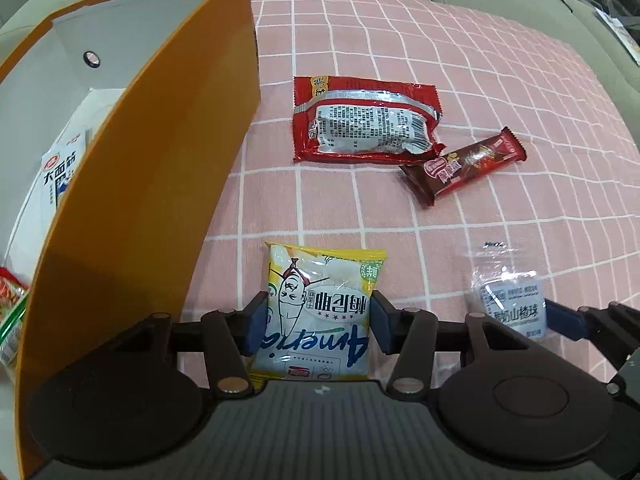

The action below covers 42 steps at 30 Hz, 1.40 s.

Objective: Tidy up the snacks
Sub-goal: 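Lift both held bags and carry them toward the box, then lower both bags into the box and open both tools to release them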

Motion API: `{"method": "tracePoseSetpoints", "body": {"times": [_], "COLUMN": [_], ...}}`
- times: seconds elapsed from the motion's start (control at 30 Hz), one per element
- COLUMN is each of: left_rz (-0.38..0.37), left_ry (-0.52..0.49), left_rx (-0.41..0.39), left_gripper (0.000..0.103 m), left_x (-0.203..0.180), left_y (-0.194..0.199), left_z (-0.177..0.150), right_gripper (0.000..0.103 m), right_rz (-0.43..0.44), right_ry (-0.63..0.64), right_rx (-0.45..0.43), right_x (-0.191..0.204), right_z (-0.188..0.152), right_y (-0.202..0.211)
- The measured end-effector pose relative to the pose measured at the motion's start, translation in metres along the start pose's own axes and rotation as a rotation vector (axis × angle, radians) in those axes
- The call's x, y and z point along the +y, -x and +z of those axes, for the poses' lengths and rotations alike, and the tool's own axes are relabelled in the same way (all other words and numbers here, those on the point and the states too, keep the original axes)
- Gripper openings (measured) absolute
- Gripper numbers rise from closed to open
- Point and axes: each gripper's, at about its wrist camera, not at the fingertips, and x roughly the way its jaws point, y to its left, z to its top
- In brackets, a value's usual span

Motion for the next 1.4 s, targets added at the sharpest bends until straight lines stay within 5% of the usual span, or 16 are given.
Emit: {"method": "tracePoseSetpoints", "body": {"times": [0.4, 0.8, 1.4], "left_rz": [-0.032, -0.028, 0.03], "left_ry": [0.008, -0.013, 0.053], "left_rx": [-0.044, -0.177, -0.333], "left_gripper": [0.059, 0.059, 0.059], "left_x": [0.001, 0.006, 0.084], "left_y": [0.046, 0.114, 0.18], "left_z": [-0.017, -0.019, -0.002], "right_gripper": [0.052, 0.052, 0.052], "right_rz": [0.04, 0.098, 0.192], "right_ry": [-0.008, 0.05, 0.259], "right_rx": [-0.037, -0.16, -0.319], "right_x": [0.004, 0.024, 0.103], "right_z": [-0.014, -0.003, 0.038], "right_y": [0.035, 0.09, 0.149]}}
